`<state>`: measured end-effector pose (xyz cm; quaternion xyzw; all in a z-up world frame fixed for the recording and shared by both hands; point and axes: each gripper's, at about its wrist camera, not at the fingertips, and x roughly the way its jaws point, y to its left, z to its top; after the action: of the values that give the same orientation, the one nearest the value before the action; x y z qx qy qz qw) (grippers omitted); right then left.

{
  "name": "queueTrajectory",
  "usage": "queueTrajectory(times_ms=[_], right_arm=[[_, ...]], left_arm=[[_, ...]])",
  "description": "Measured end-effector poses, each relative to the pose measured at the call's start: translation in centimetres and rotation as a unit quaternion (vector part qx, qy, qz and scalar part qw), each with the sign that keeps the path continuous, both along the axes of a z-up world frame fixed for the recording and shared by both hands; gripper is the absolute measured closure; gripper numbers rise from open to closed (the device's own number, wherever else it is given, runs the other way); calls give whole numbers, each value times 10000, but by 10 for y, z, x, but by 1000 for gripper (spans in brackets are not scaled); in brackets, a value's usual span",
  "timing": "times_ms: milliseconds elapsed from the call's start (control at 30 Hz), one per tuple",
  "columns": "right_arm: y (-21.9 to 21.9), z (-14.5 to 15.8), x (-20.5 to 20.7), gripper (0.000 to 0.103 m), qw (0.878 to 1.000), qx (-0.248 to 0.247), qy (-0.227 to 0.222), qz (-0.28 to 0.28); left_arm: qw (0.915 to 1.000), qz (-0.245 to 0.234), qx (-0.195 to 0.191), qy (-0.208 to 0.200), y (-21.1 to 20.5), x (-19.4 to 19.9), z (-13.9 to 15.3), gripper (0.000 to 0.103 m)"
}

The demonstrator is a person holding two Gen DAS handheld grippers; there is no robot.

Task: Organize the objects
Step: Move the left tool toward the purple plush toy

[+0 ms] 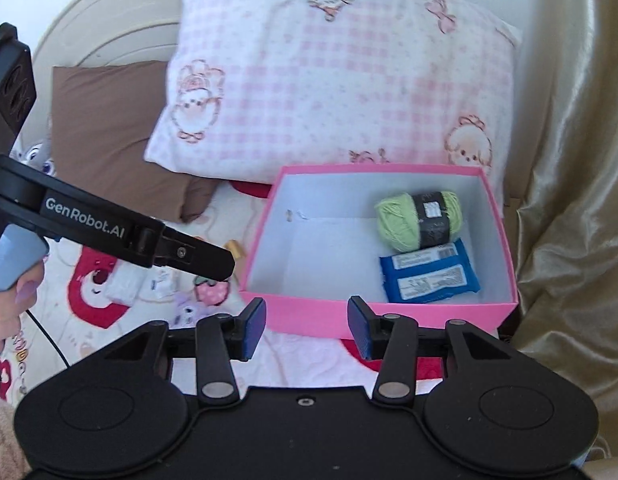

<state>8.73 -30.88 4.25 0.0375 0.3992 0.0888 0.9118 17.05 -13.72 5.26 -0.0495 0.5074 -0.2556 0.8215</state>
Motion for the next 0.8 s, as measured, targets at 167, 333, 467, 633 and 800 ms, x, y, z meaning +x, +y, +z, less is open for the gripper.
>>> queueTrajectory(times_ms=[167,333,467,633,800], right_arm=[[24,19,-17,45,9991,-120,-224,327],[49,22,-19,40,9974,-223,-256,634],[67,18,-28,23,9949,-265,-279,929],[83,2,-20,20,9920,-134,-80,1252],[98,-34,-2,20,9898,78,234,1400]], left_arm=[[9998,122,32,-121,32,-19,14,35],[9993,227,173,-241,59,-34,21,30],[9994,294,170,-91,79,-39,15,24],[9978,564,347,-73,98,-35,-16,19],[9973,685,59,245,110,-20,-55,19]])
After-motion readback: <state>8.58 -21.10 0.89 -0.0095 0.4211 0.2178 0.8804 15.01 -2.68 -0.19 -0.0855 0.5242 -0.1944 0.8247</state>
